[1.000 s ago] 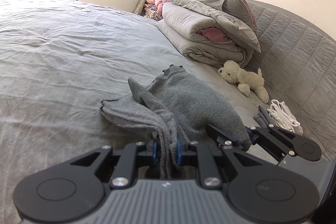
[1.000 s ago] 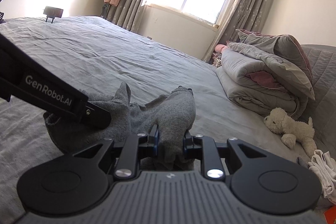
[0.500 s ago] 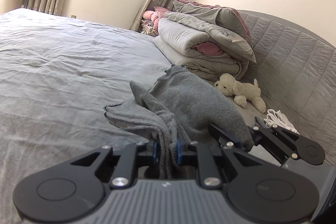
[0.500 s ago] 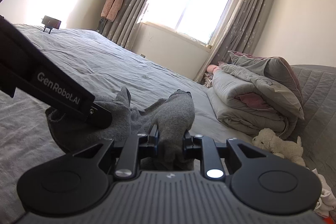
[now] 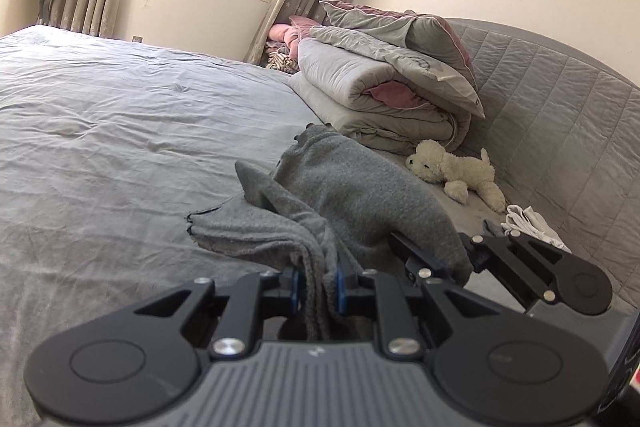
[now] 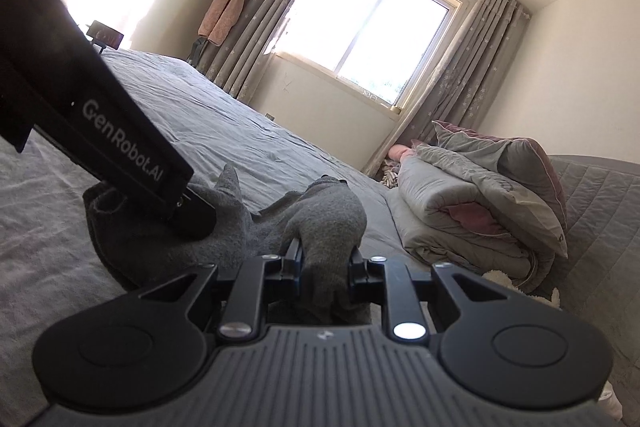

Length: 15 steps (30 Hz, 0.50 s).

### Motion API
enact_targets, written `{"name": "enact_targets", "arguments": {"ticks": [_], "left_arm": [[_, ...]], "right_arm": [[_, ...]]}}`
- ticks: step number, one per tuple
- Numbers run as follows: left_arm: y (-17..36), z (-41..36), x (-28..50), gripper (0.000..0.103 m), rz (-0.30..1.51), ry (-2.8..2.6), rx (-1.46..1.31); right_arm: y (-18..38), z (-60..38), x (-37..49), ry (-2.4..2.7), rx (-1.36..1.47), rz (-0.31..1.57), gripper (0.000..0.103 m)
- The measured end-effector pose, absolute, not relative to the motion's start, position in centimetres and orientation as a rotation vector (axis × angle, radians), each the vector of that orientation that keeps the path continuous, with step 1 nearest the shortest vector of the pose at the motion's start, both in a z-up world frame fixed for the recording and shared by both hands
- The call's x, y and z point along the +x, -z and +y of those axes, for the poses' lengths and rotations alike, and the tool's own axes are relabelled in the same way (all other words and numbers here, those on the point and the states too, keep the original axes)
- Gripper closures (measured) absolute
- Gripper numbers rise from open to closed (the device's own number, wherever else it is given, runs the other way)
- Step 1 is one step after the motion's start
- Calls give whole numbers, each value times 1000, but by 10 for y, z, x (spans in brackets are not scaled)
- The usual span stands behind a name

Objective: Fold clothes
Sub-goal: 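Carry the lifted grey shirt bundle with both grippers toward the folded clothes stack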

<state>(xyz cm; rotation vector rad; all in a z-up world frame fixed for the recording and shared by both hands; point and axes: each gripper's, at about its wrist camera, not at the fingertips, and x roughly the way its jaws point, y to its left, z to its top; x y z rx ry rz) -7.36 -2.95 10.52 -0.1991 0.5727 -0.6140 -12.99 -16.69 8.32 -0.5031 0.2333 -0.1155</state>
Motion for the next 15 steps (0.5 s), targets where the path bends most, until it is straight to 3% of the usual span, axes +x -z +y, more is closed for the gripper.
{"name": "enact_targets", "arguments": {"ticks": [15], "left_arm": [[-98,-32,-74,86,591,596,-148]], "right_arm": [[-77,-160,-132,117,-569,211,82]]}}
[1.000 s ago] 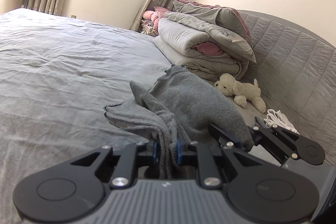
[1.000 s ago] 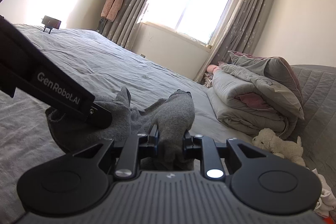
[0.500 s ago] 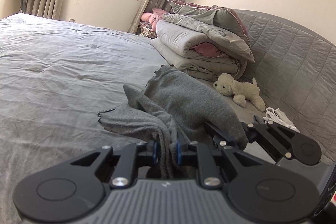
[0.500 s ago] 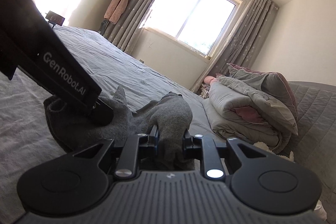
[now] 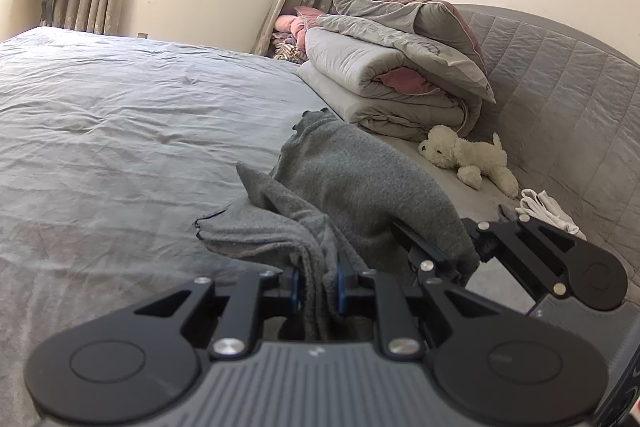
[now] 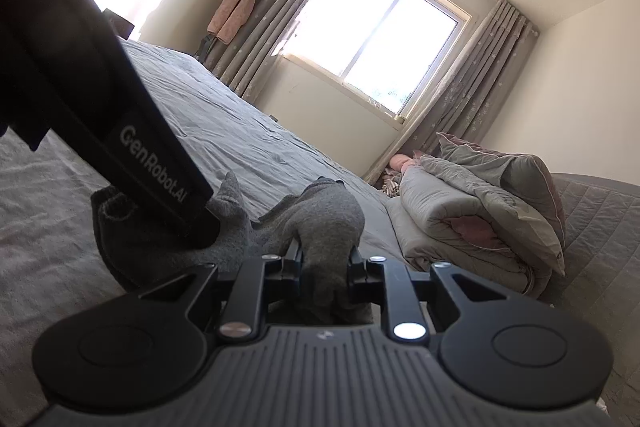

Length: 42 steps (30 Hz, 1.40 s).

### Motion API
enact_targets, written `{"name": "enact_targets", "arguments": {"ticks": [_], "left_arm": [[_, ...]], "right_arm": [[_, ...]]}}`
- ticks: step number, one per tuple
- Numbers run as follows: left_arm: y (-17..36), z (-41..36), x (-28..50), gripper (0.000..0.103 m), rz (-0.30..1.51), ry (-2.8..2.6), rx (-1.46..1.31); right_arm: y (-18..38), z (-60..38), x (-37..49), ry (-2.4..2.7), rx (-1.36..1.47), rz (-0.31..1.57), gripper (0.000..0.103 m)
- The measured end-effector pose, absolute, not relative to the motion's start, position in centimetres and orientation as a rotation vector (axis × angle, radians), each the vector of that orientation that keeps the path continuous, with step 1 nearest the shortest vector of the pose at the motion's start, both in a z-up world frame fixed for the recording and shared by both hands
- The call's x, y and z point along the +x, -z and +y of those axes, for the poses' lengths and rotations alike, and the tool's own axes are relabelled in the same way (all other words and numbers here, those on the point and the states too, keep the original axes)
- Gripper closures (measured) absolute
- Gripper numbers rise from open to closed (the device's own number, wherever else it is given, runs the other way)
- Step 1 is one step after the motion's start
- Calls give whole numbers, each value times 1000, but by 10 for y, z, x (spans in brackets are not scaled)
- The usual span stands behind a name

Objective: Fold clothes
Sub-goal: 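Carry the lifted grey shirt bundle with both grippers toward the folded clothes stack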

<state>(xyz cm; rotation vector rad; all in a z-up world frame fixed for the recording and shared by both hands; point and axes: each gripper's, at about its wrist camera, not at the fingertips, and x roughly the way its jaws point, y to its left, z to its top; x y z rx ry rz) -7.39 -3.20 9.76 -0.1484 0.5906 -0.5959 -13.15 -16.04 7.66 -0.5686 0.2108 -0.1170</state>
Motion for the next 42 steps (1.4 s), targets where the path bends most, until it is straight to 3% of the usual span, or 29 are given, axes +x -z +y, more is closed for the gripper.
{"name": "enact_targets", "arguments": {"ticks": [42], "left_arm": [[-95,-30,-74,86,586,584,-103]], "right_arm": [[-84,-163,-125,96,-522,195,82]]}}
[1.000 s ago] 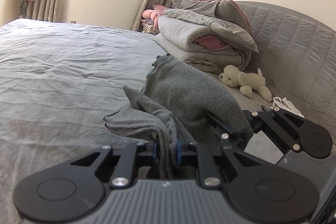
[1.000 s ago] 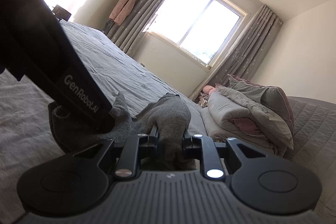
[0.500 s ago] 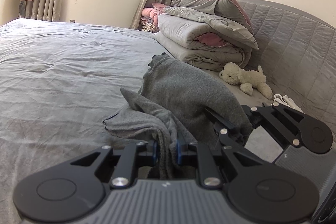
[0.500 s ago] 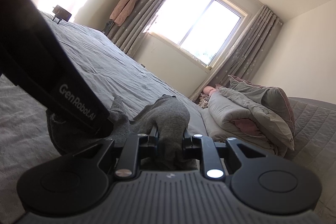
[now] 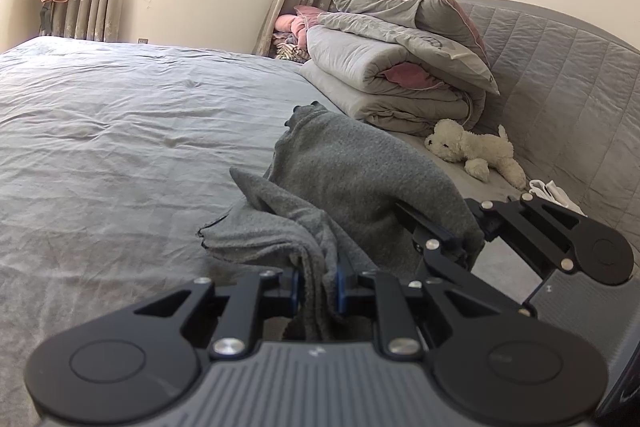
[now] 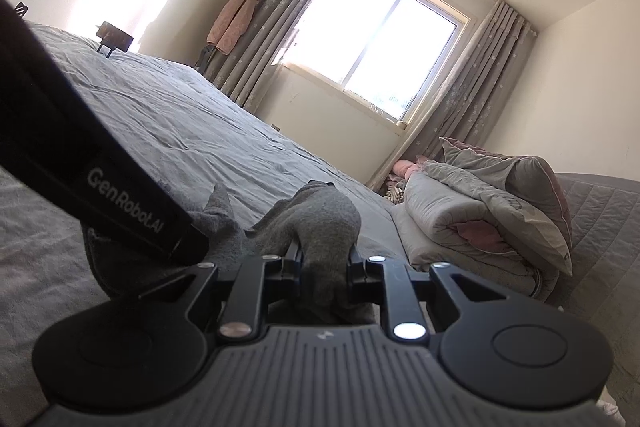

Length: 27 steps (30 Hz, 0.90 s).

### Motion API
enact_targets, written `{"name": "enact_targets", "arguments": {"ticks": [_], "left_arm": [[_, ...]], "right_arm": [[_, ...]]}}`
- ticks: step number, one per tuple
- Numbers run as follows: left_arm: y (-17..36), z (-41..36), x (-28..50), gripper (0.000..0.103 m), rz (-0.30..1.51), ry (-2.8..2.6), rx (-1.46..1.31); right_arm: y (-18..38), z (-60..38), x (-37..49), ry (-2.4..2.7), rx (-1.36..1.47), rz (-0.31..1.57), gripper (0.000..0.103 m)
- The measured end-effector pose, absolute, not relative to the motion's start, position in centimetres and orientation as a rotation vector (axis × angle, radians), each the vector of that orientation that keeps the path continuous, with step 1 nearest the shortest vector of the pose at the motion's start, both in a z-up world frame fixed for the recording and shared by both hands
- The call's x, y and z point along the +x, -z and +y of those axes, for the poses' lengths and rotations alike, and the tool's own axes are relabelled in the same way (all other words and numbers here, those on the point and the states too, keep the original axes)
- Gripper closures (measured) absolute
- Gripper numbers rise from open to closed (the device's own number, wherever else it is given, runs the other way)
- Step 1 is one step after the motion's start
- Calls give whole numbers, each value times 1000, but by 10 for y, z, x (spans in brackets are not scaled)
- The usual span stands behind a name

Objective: Fold clothes
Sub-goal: 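Carry the lifted grey shirt bundle with both grippers toward the folded clothes stack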

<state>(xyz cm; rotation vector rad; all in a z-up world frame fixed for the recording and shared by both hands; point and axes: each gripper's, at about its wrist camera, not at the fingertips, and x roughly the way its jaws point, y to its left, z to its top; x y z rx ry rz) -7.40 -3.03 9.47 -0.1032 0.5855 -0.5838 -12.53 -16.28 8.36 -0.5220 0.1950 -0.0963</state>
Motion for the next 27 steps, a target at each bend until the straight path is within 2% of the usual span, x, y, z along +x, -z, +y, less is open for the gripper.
{"name": "enact_targets", "arguments": {"ticks": [9,17,27], "left_arm": [[-104,-46,-85,86,562,584,-47],[-123,-78,-103,86,472,578,31],[-144,-145,-116,86,428,630,83]], "right_arm": [[-98,-176,-138,106,-455,193,82],[-112,-203,-153,148,-428,172,82],[-126,-258,-171,229,-478,149,82]]}}
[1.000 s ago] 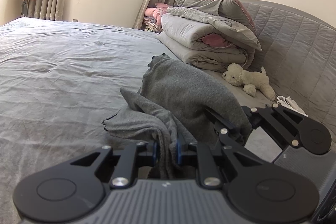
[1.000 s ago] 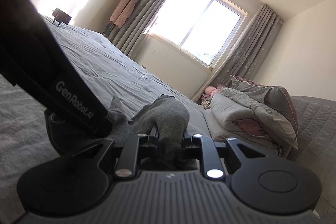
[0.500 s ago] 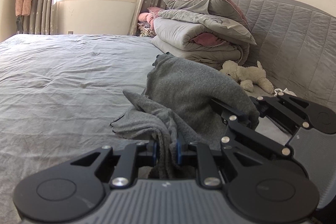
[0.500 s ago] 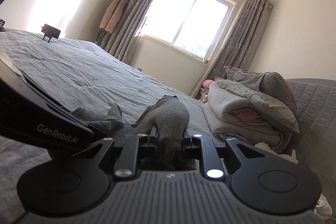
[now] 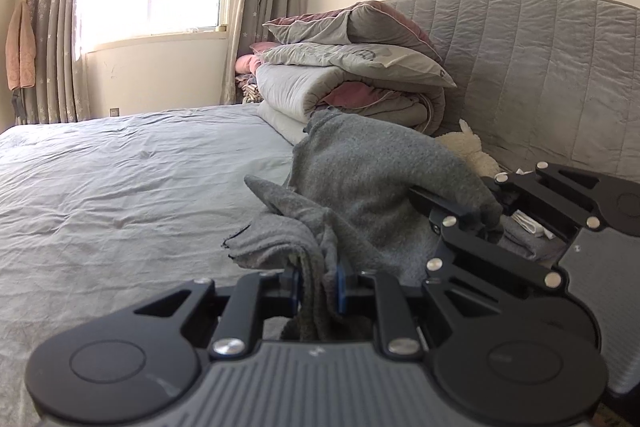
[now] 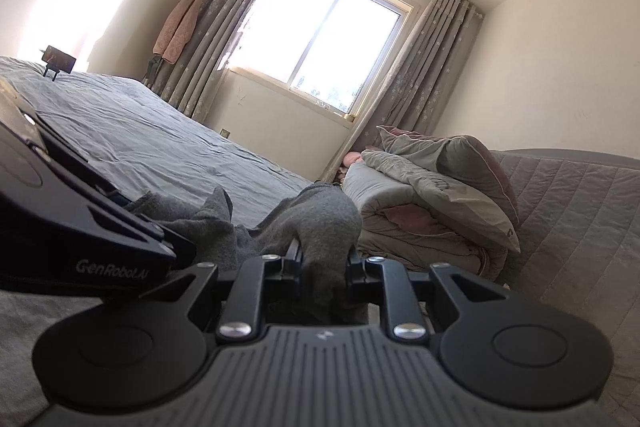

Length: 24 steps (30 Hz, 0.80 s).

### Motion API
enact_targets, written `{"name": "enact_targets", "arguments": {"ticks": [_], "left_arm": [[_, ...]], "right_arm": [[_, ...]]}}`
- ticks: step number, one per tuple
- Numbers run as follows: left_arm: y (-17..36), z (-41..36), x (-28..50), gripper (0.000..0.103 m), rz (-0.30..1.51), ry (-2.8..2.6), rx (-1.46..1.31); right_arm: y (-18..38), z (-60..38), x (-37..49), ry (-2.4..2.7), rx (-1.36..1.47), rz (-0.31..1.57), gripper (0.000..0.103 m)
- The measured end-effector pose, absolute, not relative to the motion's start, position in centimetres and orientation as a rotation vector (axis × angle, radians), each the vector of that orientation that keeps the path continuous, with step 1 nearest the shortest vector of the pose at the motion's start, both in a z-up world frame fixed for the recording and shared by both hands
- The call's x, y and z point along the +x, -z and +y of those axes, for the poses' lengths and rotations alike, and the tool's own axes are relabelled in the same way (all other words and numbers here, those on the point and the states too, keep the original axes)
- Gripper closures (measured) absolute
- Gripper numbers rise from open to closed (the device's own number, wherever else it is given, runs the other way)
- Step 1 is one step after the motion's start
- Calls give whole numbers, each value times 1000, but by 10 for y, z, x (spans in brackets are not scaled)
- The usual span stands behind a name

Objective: Fold clothes
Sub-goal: 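Carry the lifted grey shirt bundle with both grippers toward the folded clothes stack, then lower the shirt bundle onto the folded clothes stack and open both grippers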

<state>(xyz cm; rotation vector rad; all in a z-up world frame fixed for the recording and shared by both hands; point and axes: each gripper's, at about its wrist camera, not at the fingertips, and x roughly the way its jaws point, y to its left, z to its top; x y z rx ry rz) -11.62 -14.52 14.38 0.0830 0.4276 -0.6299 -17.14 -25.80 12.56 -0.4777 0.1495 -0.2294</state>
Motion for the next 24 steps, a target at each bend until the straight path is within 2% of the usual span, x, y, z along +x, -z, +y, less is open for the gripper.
{"name": "enact_targets", "arguments": {"ticks": [9,19,22,24], "left_arm": [[-155,-266,-119,86,419,786,69],[-196,-448,-116,86,321,922,22],[-182,-491,-114,85,390,942,-41],[-151,-518,-109,85,533,949,-88]], "right_arm": [[-136,-367,-186,323,-511,150,83],[-176,-540,-189,465,-439,94,83],[-173,-593,-195,473,-325,113,83],[-153,-630,-196,461,-188,205,83]]}}
